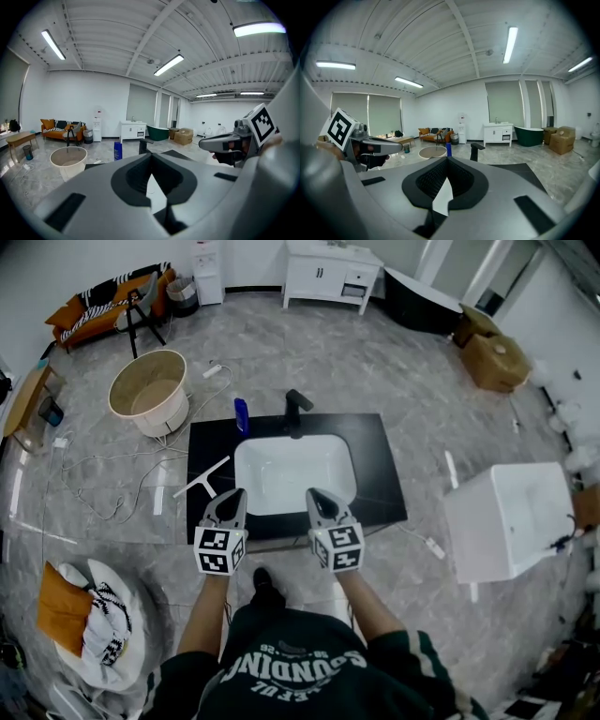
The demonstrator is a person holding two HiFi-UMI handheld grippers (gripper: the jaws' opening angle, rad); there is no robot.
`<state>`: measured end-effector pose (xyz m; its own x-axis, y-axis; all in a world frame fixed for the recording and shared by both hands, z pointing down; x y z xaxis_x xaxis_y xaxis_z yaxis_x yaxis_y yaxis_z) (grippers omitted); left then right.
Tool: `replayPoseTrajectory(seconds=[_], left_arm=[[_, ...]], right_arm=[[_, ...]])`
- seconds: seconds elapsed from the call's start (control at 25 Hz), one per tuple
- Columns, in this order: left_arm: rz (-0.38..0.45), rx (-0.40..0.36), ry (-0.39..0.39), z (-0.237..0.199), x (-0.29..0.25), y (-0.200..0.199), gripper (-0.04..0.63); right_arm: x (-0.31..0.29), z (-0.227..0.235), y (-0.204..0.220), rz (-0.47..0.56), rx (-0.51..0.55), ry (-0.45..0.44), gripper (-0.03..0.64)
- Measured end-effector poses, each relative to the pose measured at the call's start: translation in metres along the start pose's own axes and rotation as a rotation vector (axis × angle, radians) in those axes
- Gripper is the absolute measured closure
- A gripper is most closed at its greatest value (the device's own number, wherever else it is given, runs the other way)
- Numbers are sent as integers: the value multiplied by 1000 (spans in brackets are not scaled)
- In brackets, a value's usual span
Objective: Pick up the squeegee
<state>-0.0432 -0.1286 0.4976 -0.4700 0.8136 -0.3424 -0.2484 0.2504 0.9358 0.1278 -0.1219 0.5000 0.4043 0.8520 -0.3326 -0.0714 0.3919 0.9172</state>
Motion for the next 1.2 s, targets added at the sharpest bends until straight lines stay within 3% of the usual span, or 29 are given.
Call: replayPoseTrajectory(seconds=[0.32, 0.6, 1.2], left_arm=[[6, -31, 33, -47, -25, -10, 594], [0, -13, 17, -59, -42, -13, 594], [-30, 40, -67, -73, -51, -7, 594]], right_arm=[[-47, -11, -12, 5, 5, 25, 615], [-68, -4, -24, 7, 6, 16, 615], [-100, -2, -32, -25, 58, -98, 614]])
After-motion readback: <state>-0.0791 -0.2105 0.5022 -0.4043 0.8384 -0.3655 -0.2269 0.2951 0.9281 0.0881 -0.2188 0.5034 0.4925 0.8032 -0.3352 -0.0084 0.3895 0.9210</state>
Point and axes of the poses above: the fingertips, and each gripper's own axes: x backward along the fingers, z to its right, y out of its underside, the point moved 1 cm from there along x, backward along the fingers, and after that the axes turned 10 degrees about -x, right-handed, at the moved point
